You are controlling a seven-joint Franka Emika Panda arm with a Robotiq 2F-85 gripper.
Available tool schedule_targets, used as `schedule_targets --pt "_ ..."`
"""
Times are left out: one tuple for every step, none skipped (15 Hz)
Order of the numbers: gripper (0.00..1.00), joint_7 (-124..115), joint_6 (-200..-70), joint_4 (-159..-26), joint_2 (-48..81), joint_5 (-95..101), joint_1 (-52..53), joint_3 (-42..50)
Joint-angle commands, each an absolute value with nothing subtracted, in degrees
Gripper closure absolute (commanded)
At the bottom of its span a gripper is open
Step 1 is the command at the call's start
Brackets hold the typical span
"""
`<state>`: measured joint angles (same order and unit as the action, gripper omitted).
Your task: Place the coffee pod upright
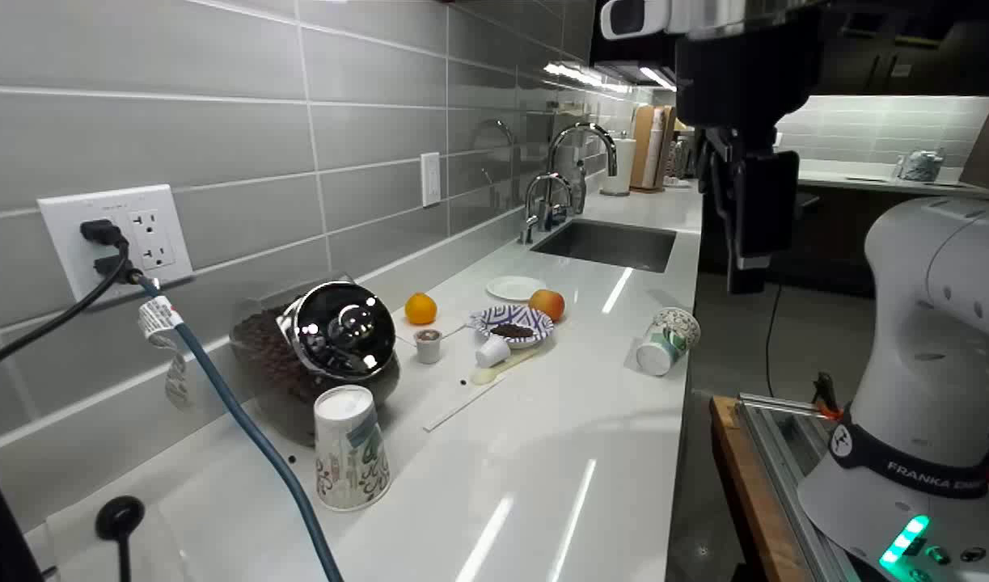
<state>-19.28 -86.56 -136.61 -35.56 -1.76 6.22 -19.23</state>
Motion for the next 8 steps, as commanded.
schedule_targets --pt "0.0 -19.8 -86.5 -136.52 -35.31 -1.37 7.28 -18.42" --pt "0.0 -19.8 -86.5 -136.52 -35.31 -1.37 7.28 -18.42" --pt "0.0 -19.8 -86.5 -136.52 -35.3 -1.37 7.28 -18.42" --pt "0.0 -19.8 -86.5 -136.52 -35.3 -1.37 7.28 -18.42" --pt "0.0 -19.8 -86.5 -136.52 -35.3 -1.37 7.28 -18.42" --pt "0.0 -19.8 -86.5 -136.53 -35.3 -1.37 7.28 -18.42" --pt "0.0 -19.66 -86.38 -136.22 -35.09 -0.54 6.96 -18.3" --pt "0.0 -15.71 -85.27 -135.4 -34.69 0.69 7.22 -16.75"
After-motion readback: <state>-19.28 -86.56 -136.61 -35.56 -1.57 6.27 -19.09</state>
